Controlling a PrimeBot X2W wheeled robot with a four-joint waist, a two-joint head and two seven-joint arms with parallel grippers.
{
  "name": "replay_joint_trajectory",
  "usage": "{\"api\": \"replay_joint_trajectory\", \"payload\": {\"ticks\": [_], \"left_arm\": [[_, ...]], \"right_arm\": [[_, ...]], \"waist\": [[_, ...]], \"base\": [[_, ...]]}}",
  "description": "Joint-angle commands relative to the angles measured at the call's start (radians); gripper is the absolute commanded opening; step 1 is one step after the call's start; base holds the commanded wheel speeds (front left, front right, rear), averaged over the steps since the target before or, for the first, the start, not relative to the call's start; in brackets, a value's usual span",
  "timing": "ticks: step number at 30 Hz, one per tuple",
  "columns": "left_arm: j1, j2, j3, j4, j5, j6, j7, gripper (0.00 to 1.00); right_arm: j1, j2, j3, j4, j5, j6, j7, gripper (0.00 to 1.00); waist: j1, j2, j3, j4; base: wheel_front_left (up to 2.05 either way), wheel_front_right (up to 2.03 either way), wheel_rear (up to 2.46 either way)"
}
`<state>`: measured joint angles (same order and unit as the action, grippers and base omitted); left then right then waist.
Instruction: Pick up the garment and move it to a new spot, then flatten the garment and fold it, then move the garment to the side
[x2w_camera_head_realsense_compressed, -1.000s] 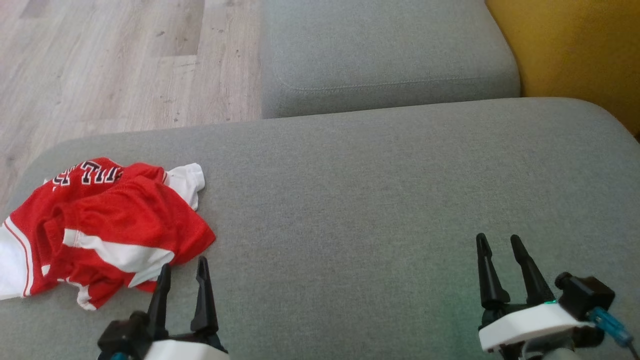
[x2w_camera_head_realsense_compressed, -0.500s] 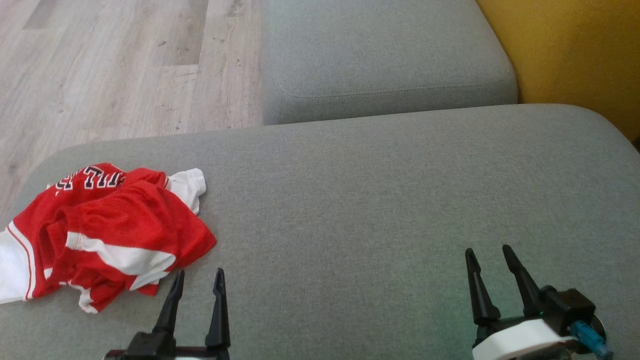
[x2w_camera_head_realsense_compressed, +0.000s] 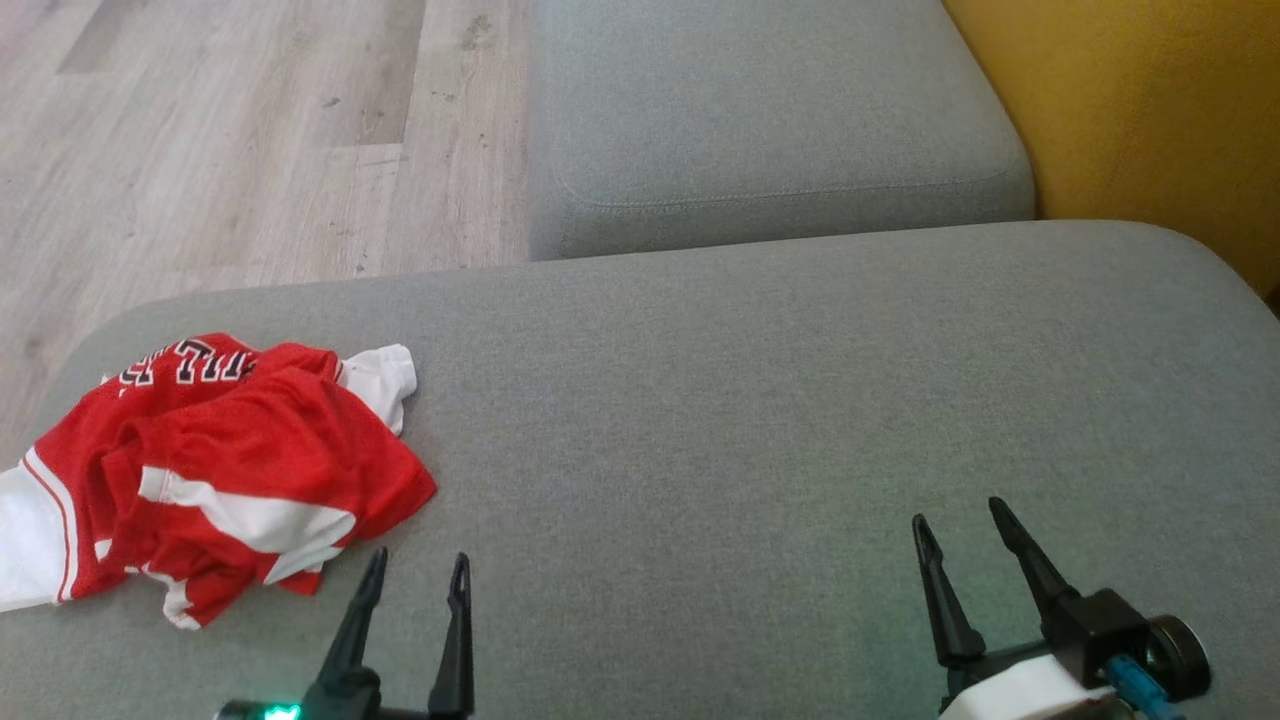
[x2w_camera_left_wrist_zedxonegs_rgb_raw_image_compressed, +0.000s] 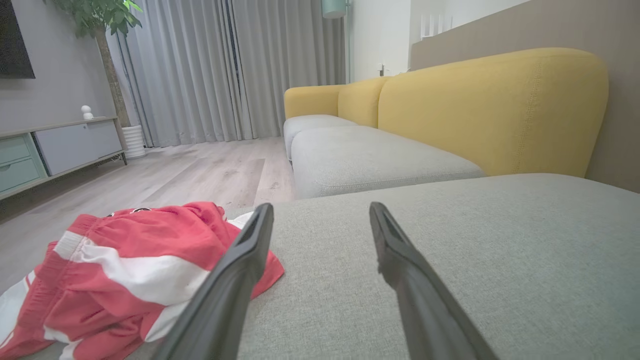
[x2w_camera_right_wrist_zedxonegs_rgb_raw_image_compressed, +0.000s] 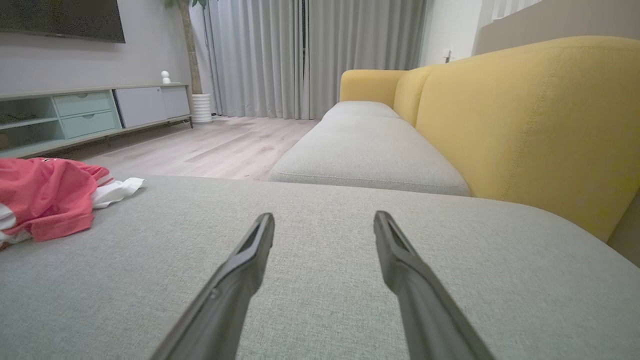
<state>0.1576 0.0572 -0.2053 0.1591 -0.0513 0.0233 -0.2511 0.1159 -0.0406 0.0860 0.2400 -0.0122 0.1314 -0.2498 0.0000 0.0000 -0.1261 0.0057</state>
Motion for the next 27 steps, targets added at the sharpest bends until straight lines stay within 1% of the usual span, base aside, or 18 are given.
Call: {"api": "replay_joint_trajectory", "payload": {"ticks": [1,5,18,22,24,27], "left_arm": [[-0.021,0.006,0.021,-0.023,0.011,-0.006,-0.011,1.00],[-0.017,0.004,0.028,-0.004,0.008,-0.016,-0.011,1.00],[-0.020,0.002,0.036,0.019,0.023,-0.012,-0.011,1.00],[-0.020,0.002,0.042,0.016,0.028,-0.002,-0.011,1.00],[-0.017,0.000,0.061,0.016,0.009,0.013,-0.011,1.00],[-0.014,-0.003,0.083,0.021,-0.022,0.021,-0.011,1.00]], "right_arm": [[-0.021,-0.010,0.018,-0.026,-0.012,-0.001,-0.012,1.00],[-0.022,-0.010,0.008,-0.008,-0.008,-0.001,-0.012,1.00],[-0.019,-0.010,0.006,0.002,-0.007,-0.001,-0.012,1.00],[-0.016,-0.010,0.008,0.005,-0.004,-0.001,-0.012,1.00],[-0.014,-0.010,0.013,0.005,-0.001,-0.001,-0.012,1.00],[-0.011,-0.010,0.024,0.004,0.005,-0.001,-0.012,1.00]], "waist": [[0.0000,0.0000,-0.001,0.000],[0.0000,0.0000,-0.002,-0.001],[0.0000,0.0000,-0.009,0.001],[0.0000,0.0000,-0.012,0.008],[0.0000,0.0000,-0.012,0.017],[0.0000,0.0000,-0.011,0.036]], "base": [[0.00,0.00,0.00],[0.00,0.00,0.00],[0.00,0.00,0.00],[0.00,0.00,0.00],[0.00,0.00,0.00],[0.00,0.00,0.00]]}}
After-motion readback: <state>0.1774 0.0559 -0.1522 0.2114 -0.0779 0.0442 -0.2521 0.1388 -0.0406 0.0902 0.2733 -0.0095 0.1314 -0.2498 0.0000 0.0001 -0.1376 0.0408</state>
